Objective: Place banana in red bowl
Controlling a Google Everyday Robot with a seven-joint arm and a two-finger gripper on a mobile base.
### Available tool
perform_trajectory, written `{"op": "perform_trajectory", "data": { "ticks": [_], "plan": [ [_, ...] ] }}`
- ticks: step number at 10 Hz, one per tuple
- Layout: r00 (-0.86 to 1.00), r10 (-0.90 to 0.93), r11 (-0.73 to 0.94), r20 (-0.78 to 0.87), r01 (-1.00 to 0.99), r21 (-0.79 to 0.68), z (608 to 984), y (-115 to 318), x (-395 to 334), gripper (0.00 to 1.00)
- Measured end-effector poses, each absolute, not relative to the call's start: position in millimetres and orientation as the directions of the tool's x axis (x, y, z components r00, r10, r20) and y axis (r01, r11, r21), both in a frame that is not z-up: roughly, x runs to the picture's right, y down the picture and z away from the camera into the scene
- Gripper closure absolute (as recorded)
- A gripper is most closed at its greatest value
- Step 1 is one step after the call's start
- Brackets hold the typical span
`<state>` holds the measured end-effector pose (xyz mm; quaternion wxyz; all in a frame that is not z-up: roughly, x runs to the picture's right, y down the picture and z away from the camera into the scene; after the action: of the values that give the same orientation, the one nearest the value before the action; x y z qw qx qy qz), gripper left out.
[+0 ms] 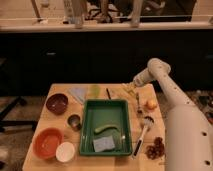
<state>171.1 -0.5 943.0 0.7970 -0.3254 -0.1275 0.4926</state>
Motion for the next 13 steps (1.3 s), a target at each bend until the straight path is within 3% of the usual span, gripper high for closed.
{"op": "perform_trajectory", "data": {
  "ticks": [8, 13],
  "plan": [
    [0.564, 0.825, 0.424, 0.002, -0.618, -0.662, 893, 9, 135, 1.0],
    [0.647, 0.761, 0.501, 0.053, -0.533, -0.682, 858, 41, 109, 1.0]
  ]
}}
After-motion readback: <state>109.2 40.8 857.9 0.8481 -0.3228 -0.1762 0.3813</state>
